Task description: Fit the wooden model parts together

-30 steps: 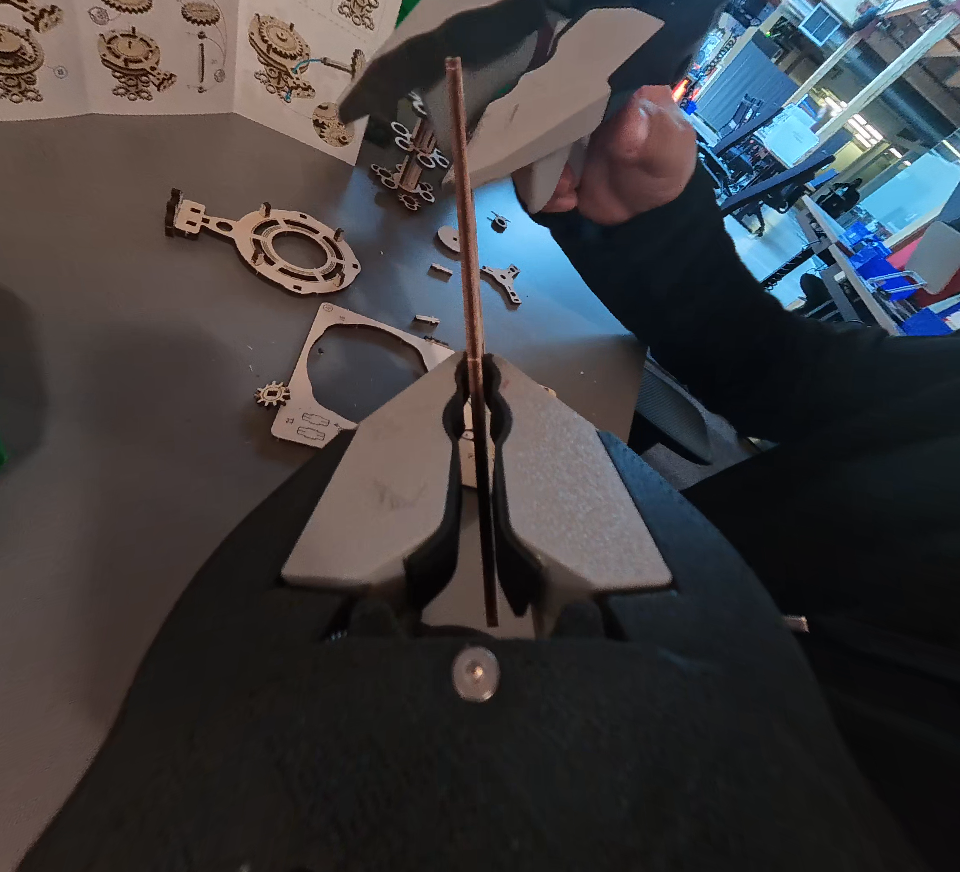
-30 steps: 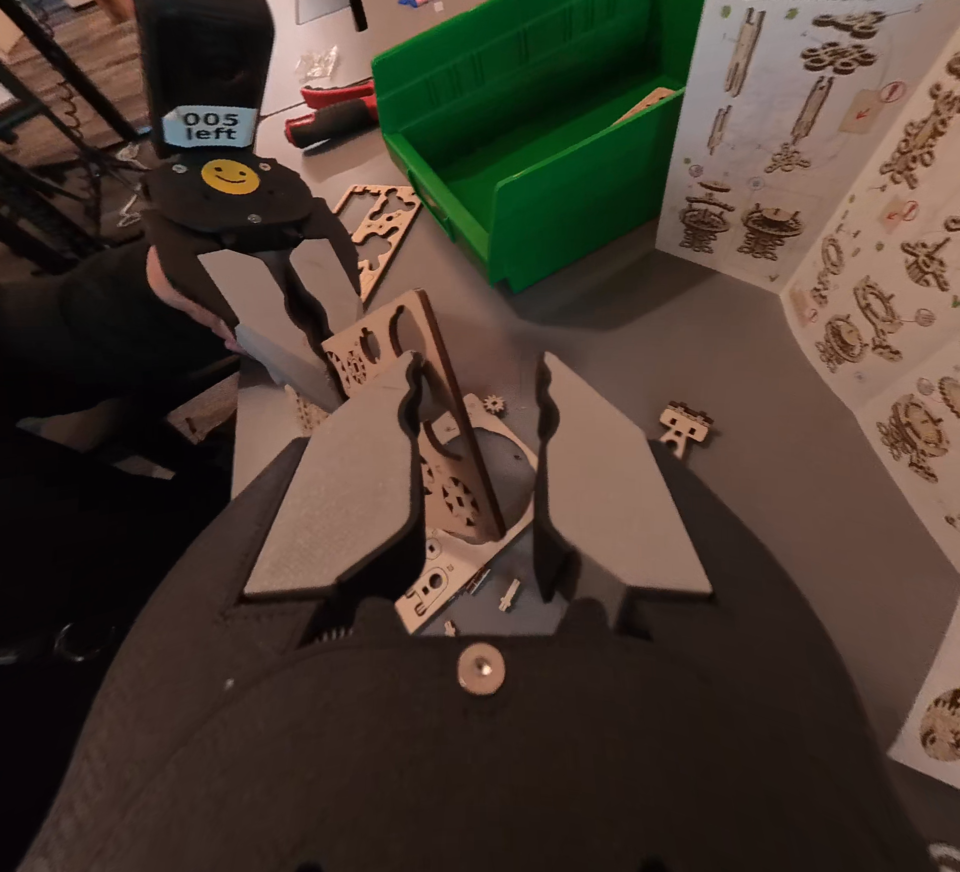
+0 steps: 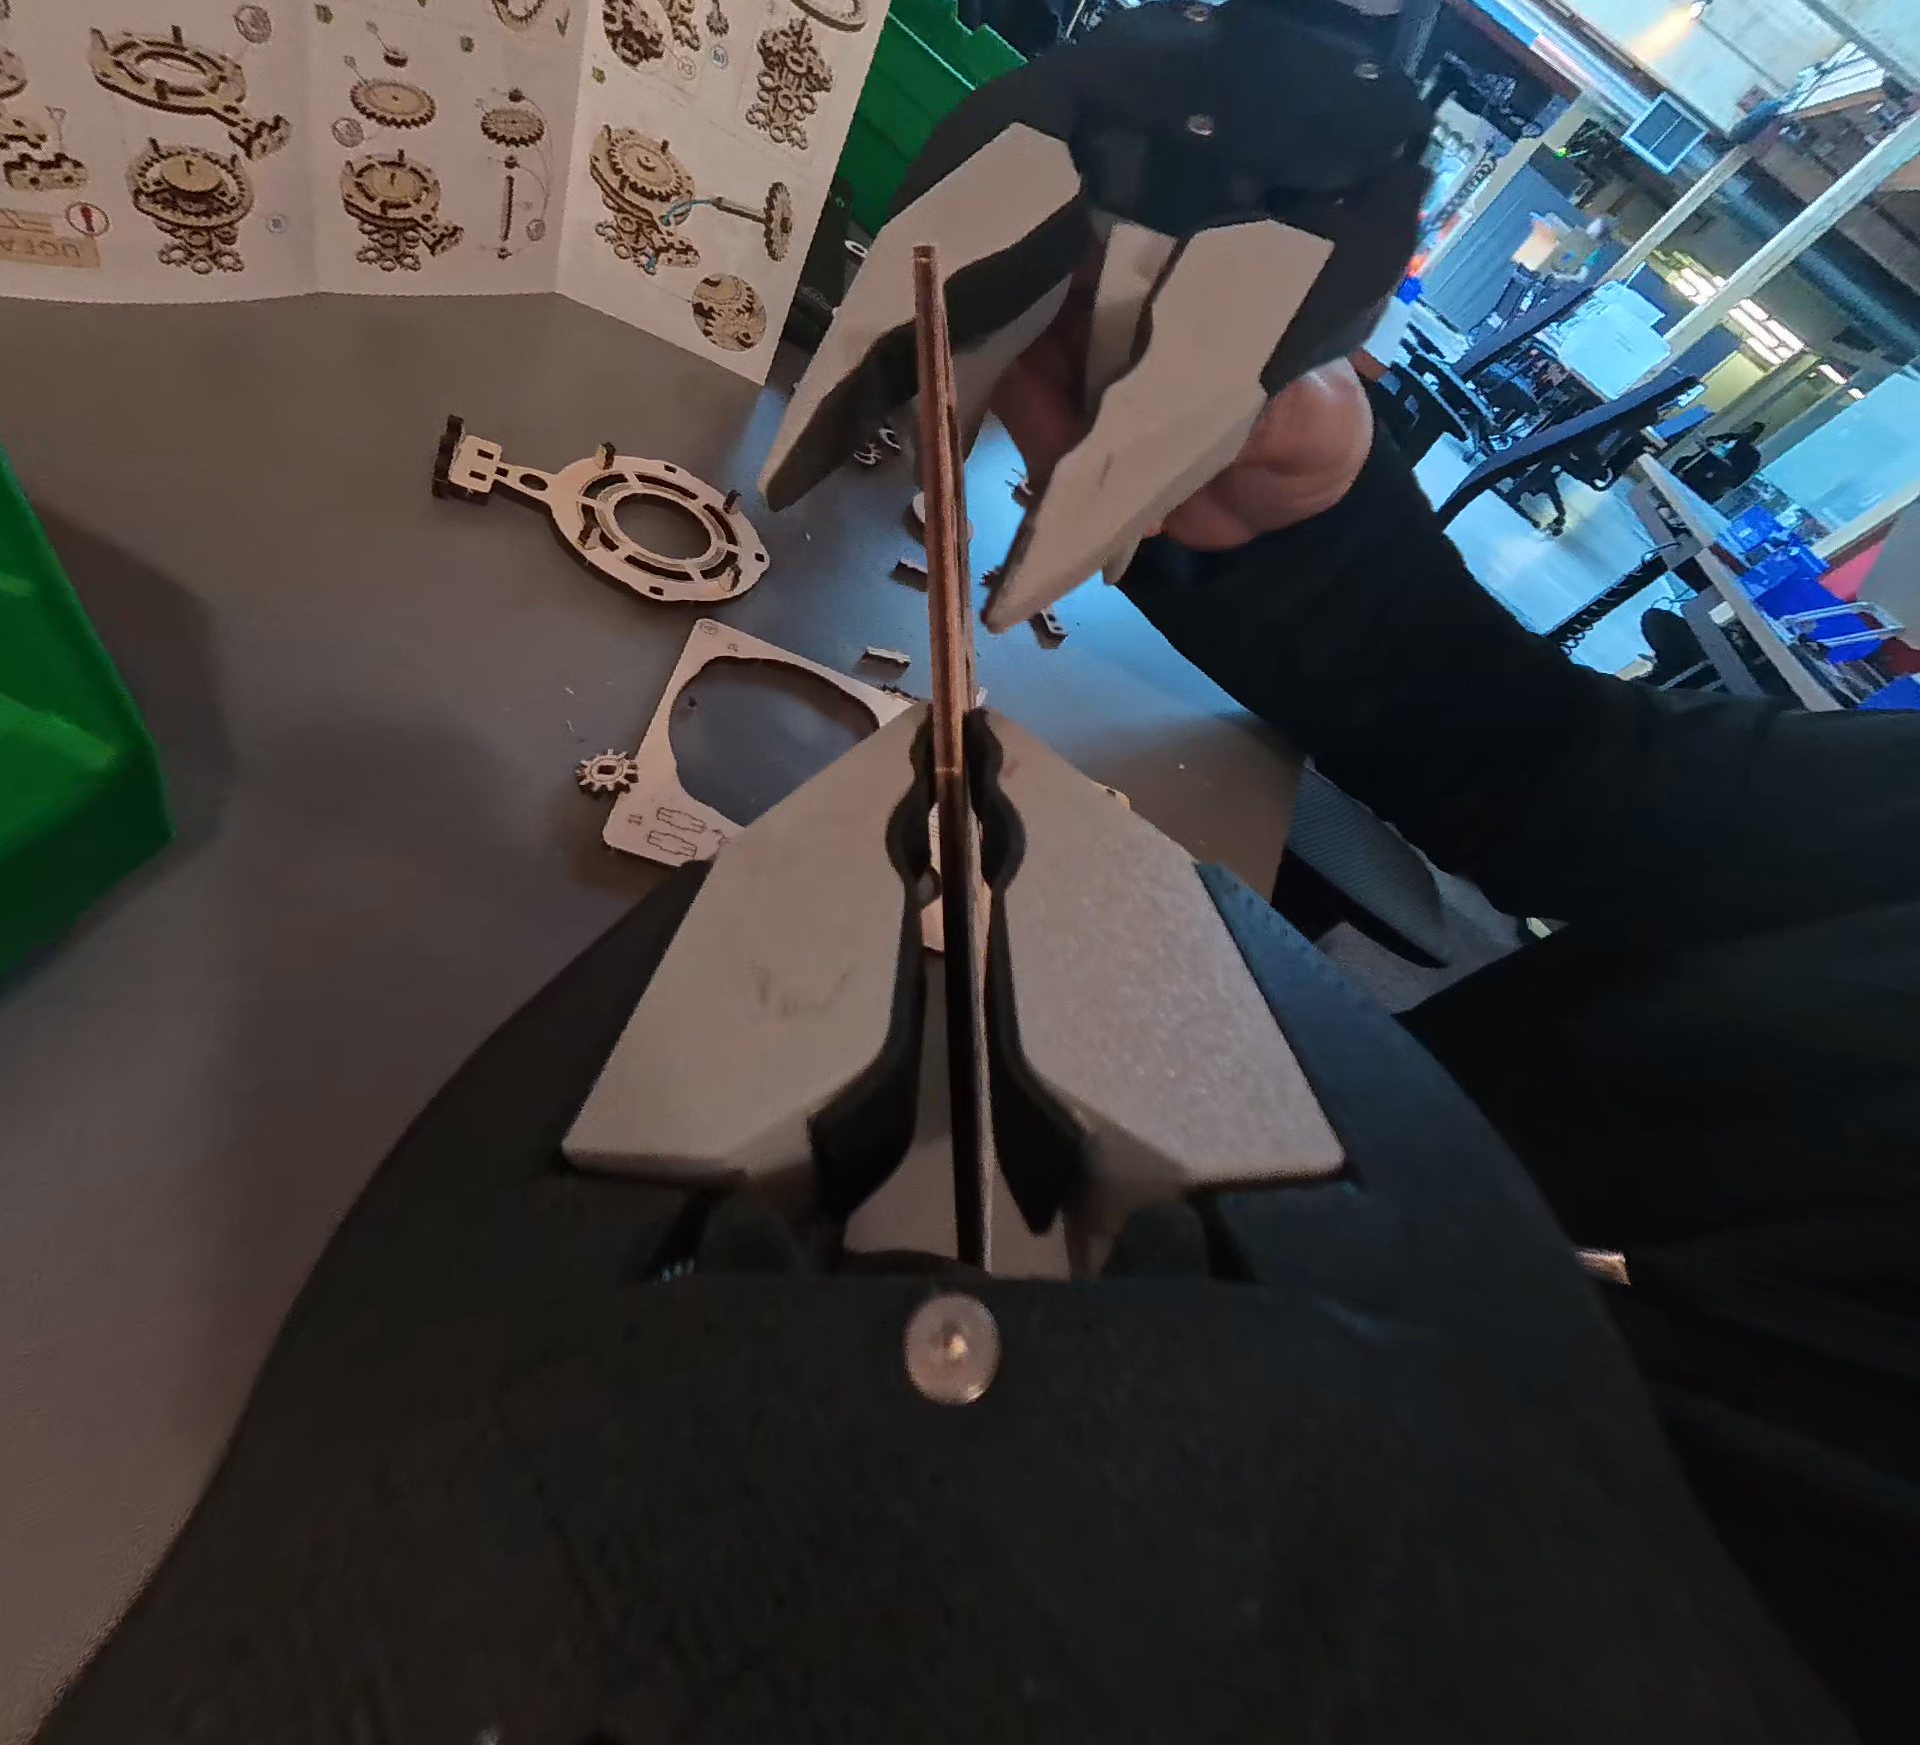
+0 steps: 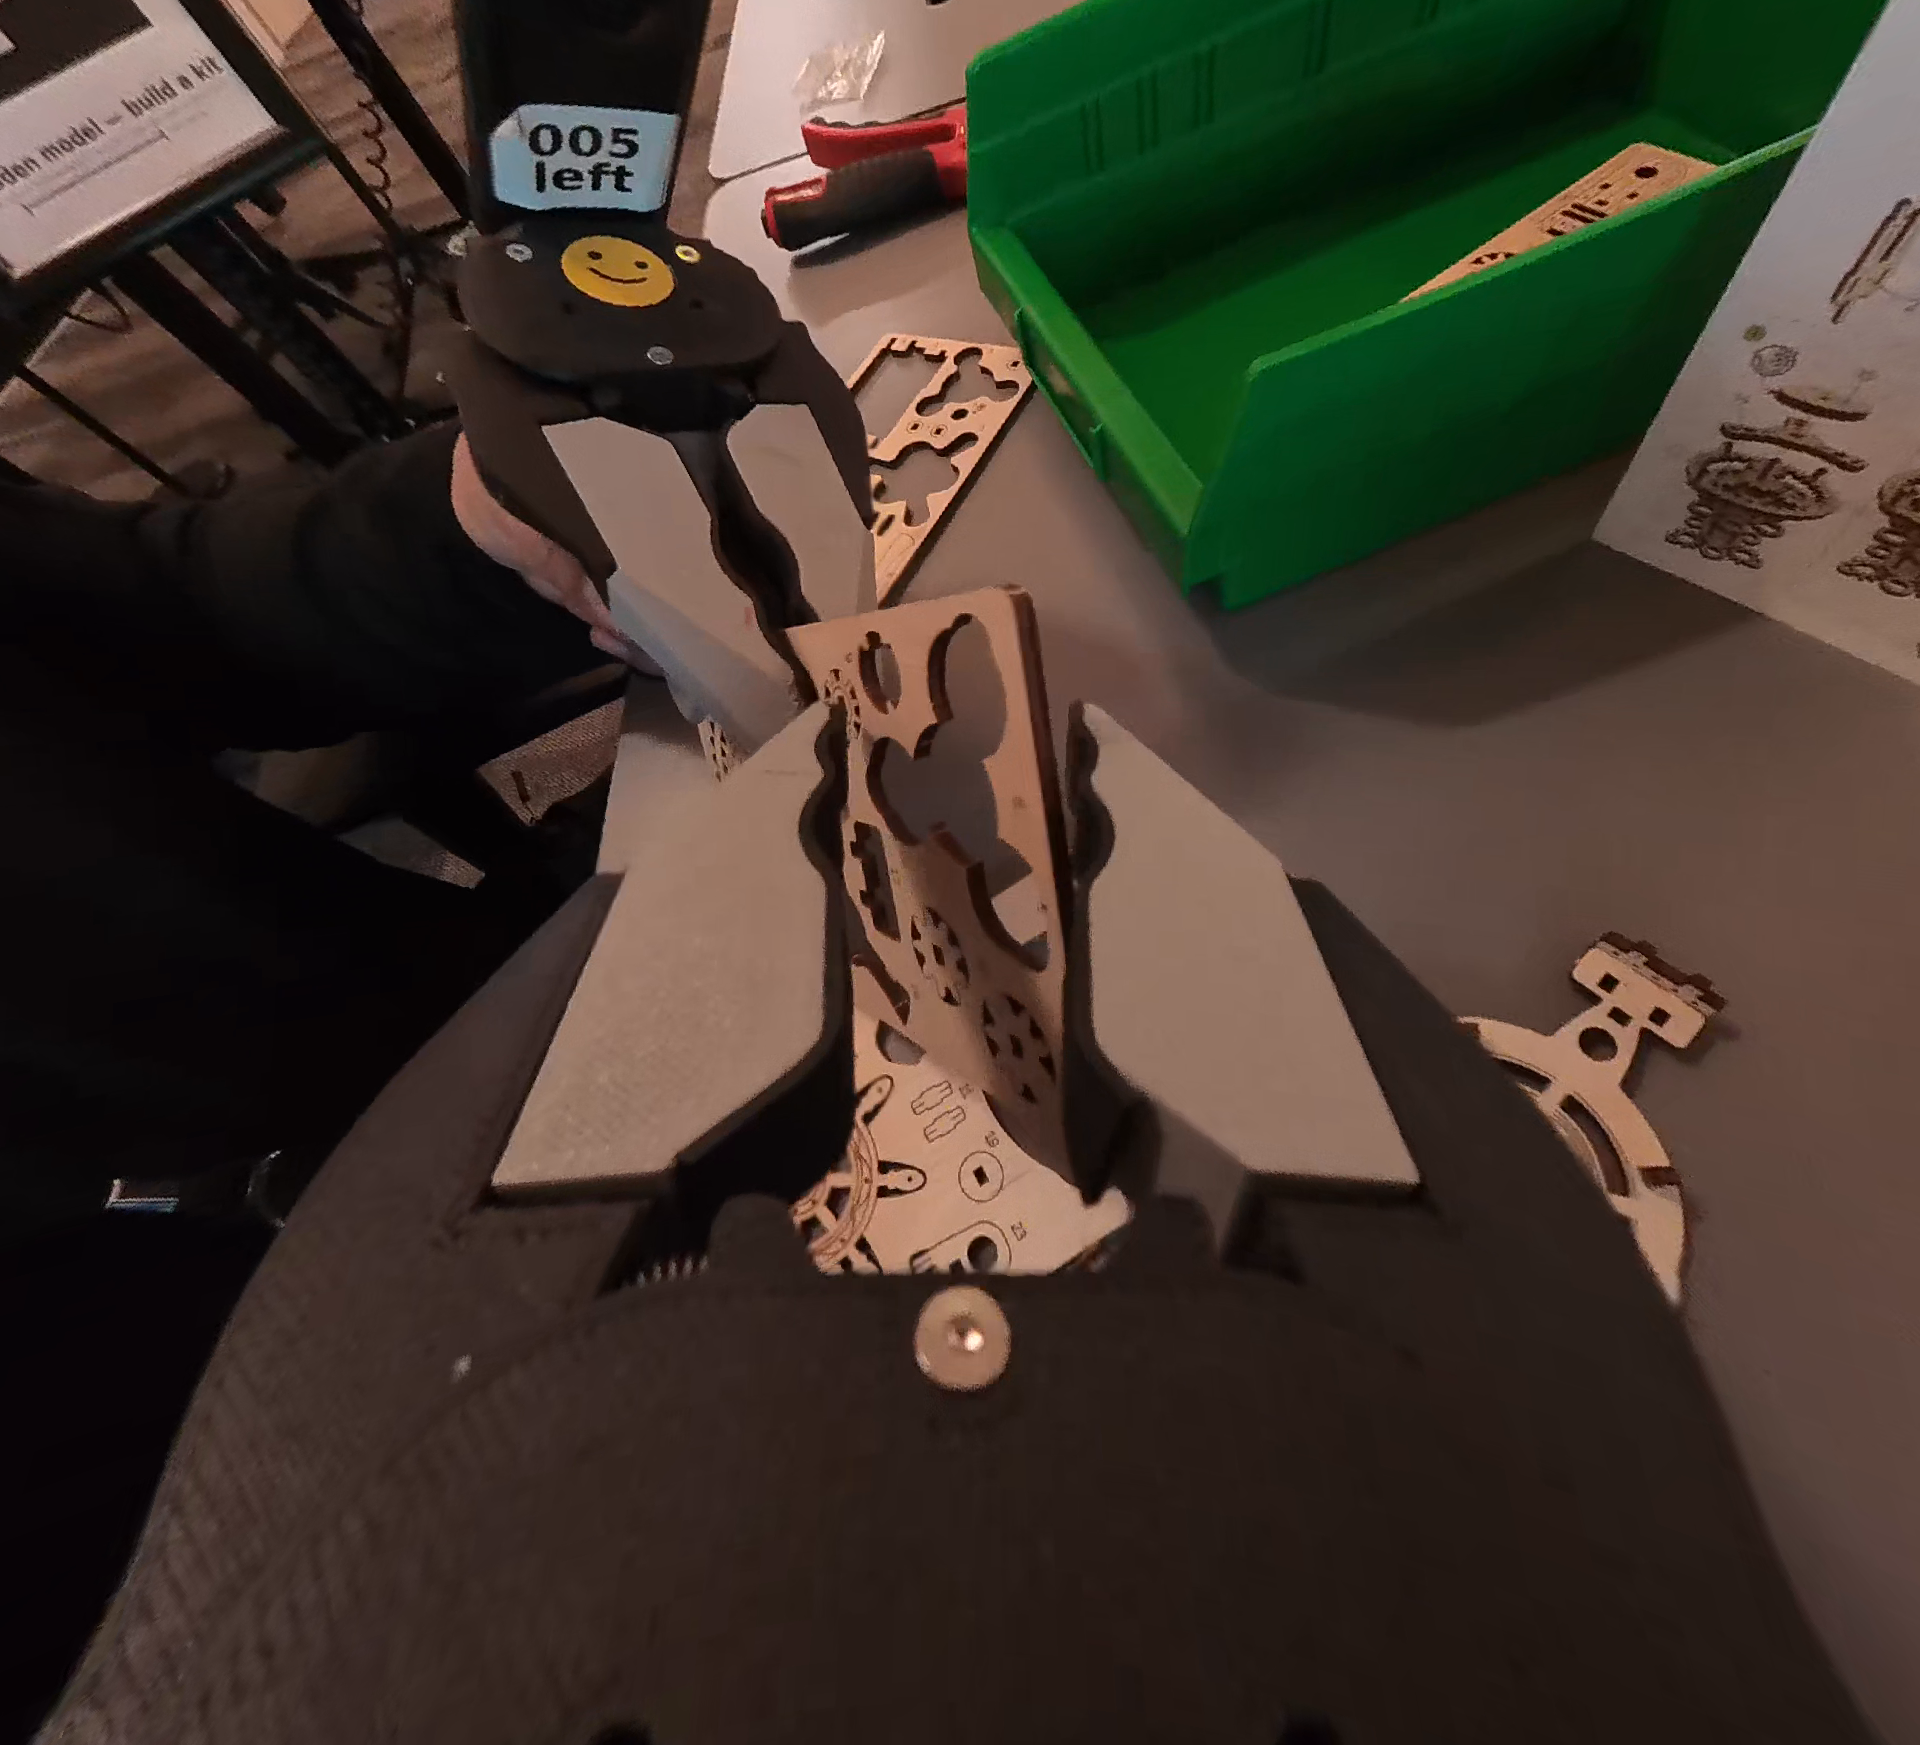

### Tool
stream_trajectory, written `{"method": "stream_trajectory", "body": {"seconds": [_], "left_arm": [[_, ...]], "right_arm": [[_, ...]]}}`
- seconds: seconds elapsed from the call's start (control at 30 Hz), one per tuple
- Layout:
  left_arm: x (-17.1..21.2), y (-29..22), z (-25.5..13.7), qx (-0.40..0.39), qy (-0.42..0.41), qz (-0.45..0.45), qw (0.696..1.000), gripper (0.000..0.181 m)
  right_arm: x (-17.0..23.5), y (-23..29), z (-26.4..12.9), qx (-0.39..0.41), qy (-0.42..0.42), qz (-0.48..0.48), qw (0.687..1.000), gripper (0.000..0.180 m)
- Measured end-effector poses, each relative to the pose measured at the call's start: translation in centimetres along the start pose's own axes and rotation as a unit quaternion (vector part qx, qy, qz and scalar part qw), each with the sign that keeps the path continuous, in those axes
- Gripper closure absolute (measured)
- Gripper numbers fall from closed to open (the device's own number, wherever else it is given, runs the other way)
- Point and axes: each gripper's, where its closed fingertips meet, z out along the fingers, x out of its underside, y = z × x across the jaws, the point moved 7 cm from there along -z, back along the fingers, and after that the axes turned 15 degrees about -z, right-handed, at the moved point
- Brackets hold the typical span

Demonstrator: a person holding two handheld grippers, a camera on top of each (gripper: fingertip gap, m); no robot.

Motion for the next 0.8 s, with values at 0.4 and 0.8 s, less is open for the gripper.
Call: {"method": "stream_trajectory", "body": {"seconds": [0.4, 0.8], "left_arm": [[0.17, 0.03, 0.47, -0.009, 0.011, 0.004, 1.000, 0.180], [0.06, 0.11, 0.26, -0.007, 0.004, 0.001, 1.000, 0.181]], "right_arm": [[0.50, -0.06, 0.63, 0.016, 0.025, -0.021, 0.999, 0.132], [0.58, -0.31, 0.47, 0.013, 0.004, -0.011, 1.000, 0.135]]}}
